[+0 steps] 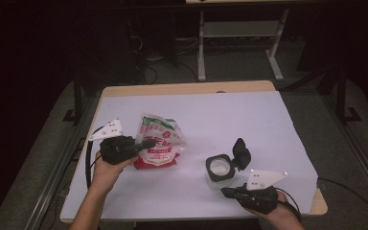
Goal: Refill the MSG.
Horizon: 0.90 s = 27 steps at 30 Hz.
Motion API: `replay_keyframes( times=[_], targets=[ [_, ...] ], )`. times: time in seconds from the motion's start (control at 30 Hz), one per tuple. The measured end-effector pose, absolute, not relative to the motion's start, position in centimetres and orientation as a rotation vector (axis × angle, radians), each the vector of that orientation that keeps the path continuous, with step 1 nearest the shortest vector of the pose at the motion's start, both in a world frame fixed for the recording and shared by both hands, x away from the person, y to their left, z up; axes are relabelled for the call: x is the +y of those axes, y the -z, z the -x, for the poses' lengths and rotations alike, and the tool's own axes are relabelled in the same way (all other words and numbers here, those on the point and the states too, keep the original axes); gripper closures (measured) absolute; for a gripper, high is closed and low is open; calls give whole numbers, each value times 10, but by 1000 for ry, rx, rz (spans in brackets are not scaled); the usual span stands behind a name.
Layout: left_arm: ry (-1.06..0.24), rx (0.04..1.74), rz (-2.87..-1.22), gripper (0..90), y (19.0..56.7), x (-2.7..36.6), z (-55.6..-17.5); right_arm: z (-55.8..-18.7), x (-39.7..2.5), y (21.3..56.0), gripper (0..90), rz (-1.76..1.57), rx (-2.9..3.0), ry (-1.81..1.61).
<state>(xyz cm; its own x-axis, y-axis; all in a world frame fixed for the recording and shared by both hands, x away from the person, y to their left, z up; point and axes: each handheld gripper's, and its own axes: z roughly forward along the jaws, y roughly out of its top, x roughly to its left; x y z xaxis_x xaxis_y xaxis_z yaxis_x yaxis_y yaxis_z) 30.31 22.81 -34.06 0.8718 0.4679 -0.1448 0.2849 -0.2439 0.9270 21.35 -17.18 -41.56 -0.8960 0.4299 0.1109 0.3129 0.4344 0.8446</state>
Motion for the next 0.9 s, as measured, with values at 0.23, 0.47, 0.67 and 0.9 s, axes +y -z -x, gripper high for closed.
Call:
replay_keyframes(
  times=[0.23,0.47,0.67,0.9],
  targets=[
    [-176,544,-1856,900,332,227,-299,-221,-148,408,900,-658,2504,-1498],
    [-164,512,-1879,900,318,230,-292,-226,-118,399,900,-659,2460,-1494],
    [-163,489,-1886,900,303,228,-286,-233,-96,396,900,-720,2395,-1483],
    [-138,465,-1893,900,289,223,-281,-236,-78,395,900,-746,2343,-1463]
  ],
)
